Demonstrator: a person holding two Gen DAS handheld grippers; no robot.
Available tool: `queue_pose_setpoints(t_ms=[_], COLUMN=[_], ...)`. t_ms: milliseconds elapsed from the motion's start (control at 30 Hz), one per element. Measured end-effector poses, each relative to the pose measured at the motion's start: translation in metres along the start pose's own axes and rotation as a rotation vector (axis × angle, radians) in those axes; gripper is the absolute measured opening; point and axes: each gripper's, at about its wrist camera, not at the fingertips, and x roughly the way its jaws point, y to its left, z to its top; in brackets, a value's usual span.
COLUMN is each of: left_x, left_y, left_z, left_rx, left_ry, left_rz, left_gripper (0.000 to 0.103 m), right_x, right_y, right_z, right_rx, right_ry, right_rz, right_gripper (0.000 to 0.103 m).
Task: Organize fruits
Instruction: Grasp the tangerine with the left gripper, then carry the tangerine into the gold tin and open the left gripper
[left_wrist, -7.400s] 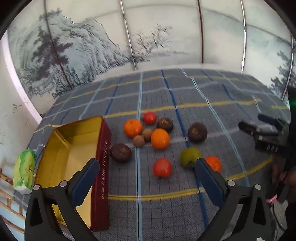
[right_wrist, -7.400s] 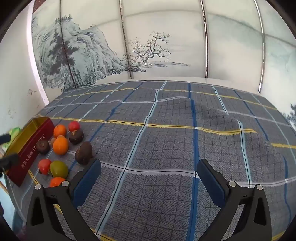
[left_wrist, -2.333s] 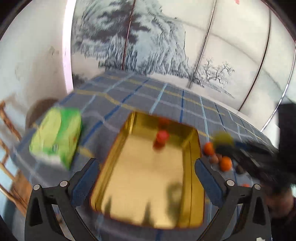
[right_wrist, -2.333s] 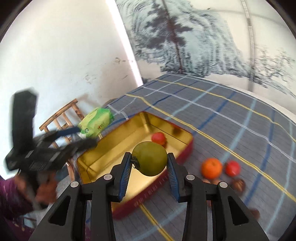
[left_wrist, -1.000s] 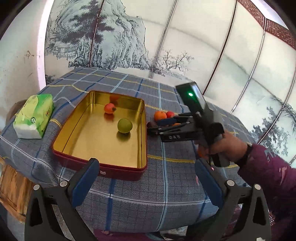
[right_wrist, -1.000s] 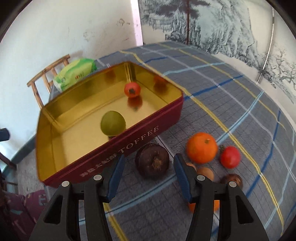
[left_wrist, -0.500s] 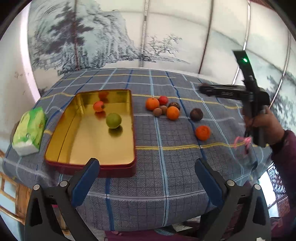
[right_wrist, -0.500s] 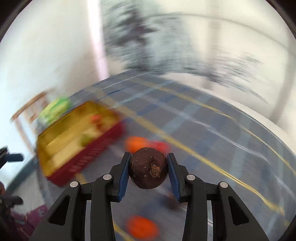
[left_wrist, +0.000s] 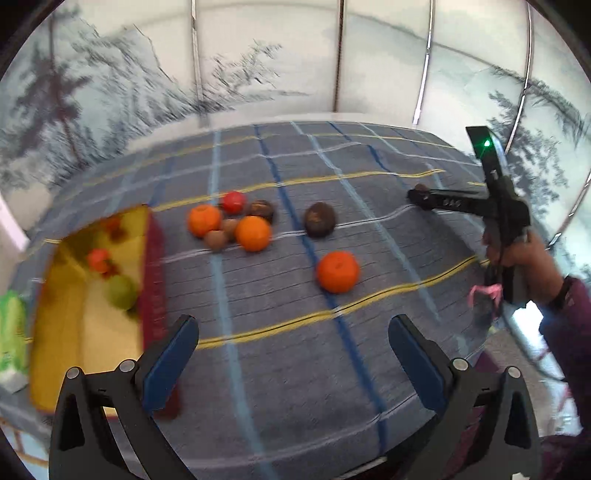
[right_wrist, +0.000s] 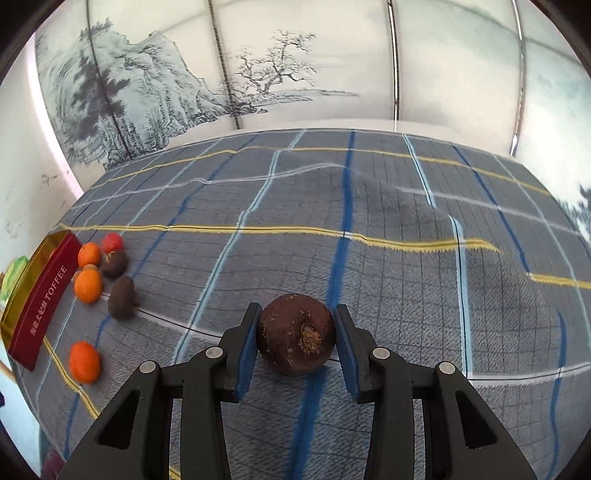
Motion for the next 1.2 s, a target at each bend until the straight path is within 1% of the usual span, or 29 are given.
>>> queue_pose_setpoints(t_ms=[33, 100, 233, 333, 433, 500, 567, 633, 833, 867, 900, 933, 967, 1100, 1200], left_x=[0.009, 0.022, 0.046, 0.061, 0.074, 0.085, 0.094, 0.101, 0.109, 0.110, 0.111, 0.112, 0.111, 0.109, 0.104], left_y=[-0.001, -0.005, -0.019, -0.026, -0.028, -0.028, -0.024, -0.020, -0.024, -0.025, -0.026, -0.027, -0.029, -0.034, -0.029], left_z=[0.006, 0.016, 0.035, 0.042, 0.044, 0.045, 0.043, 0.042, 0.037, 0.037, 0.036, 0.035, 0.035, 0.032, 0.031], left_rx=[-0.015, -0.026, 0.023, 0.056, 0.051, 0.043, 0.014, -0.013, -0.009, -0.005, -0.001, 0.004, 0.014, 0.022, -0.029], left_ry=[0.021, 0.035, 0.034, 0.039, 0.064, 0.092, 0.118, 0.135, 0.149, 0.148, 0.149, 0.154, 0.142, 0.122, 0.121], left_rz=[-0.040, -0.067, -0.062, -0.040, -0.051, -0.048, -0.044, -0.056, -0.040, -0.035, -0.032, -0.032, -0.017, -0.008, -0.041], left_gripper=[0.102, 0.102, 0.101, 0.100, 0.087, 0.081, 0.068, 0.067, 0.067, 0.064, 0.060, 0.049, 0.034, 0.034, 0.034], right_x=[0.002, 0.007, 0.010, 0.009, 0.010, 0.010, 0.010, 0.010, 0.010, 0.009, 0.009, 0.010, 0.010, 0.010, 0.010], right_y=[-0.002, -0.005, -0.012, -0.014, -0.015, -0.017, -0.018, -0.019, -0.021, -0.021, -0.021, -0.021, -0.021, -0.022, -0.022], right_z=[0.000, -0.003, -0.007, -0.008, -0.009, -0.009, -0.009, -0.009, -0.009, -0.009, -0.009, -0.009, -0.009, -0.009, -0.009], right_rx=[0.005, 0.017, 0.045, 0.058, 0.062, 0.071, 0.081, 0.089, 0.101, 0.103, 0.105, 0.105, 0.104, 0.103, 0.103], right_ry=[0.003, 0.012, 0.013, 0.011, 0.011, 0.011, 0.011, 0.010, 0.009, 0.009, 0.009, 0.009, 0.009, 0.010, 0.011], right_rz=[-0.002, -0.003, 0.019, 0.038, 0.053, 0.069, 0.080, 0.089, 0.105, 0.107, 0.108, 0.108, 0.108, 0.107, 0.104], right_gripper=[0.040, 0.040, 0.040, 0.040, 0.040, 0.040, 0.040, 0.040, 0.040, 0.040, 0.040, 0.040, 0.040, 0.040, 0.040])
